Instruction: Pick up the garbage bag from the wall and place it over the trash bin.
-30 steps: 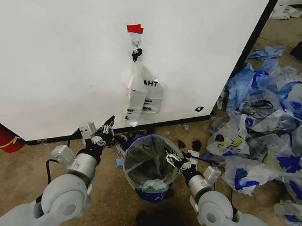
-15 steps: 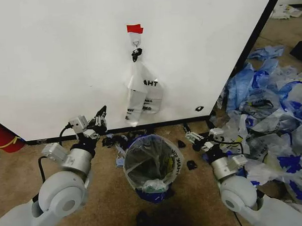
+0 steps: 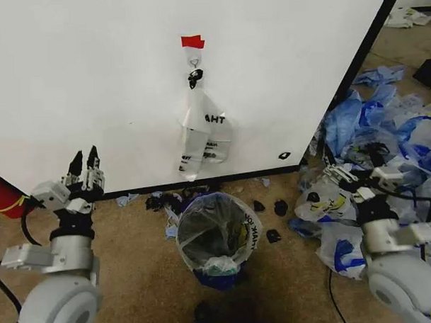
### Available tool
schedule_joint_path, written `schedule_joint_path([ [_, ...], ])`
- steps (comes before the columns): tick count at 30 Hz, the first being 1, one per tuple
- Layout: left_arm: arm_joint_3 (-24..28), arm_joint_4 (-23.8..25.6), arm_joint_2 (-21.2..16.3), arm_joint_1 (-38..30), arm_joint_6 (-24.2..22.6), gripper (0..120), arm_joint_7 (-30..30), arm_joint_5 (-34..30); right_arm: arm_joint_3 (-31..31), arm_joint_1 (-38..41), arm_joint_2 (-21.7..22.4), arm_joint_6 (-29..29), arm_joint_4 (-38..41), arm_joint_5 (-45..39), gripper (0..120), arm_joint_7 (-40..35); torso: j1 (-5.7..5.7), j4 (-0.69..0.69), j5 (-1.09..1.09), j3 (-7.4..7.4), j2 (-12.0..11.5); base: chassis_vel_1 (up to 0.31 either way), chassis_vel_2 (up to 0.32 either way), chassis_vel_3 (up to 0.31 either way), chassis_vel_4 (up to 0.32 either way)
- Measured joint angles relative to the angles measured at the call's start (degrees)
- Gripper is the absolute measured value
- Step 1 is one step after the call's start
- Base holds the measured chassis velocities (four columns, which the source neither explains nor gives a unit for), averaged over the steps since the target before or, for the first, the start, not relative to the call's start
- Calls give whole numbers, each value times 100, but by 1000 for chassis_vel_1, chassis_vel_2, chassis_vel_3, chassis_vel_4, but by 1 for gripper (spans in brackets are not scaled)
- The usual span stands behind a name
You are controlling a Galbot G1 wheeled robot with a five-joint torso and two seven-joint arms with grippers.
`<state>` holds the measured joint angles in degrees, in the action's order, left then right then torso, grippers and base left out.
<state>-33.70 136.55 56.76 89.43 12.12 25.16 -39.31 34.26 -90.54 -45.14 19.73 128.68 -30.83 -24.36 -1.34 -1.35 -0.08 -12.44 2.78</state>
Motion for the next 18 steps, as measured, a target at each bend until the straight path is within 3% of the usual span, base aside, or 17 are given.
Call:
schedule_joint_path([
  [10,227,-66,-9,171,76,94,-59,143,334,-249,-407,590,-131,415,100,319,0,0,2,0,0,0,0,0,0],
  [18,235,-37,3,268,156,100,-58,112,358,-479,-533,640,-13,516,100,447,0,-1,2,0,0,0,0,0,0],
])
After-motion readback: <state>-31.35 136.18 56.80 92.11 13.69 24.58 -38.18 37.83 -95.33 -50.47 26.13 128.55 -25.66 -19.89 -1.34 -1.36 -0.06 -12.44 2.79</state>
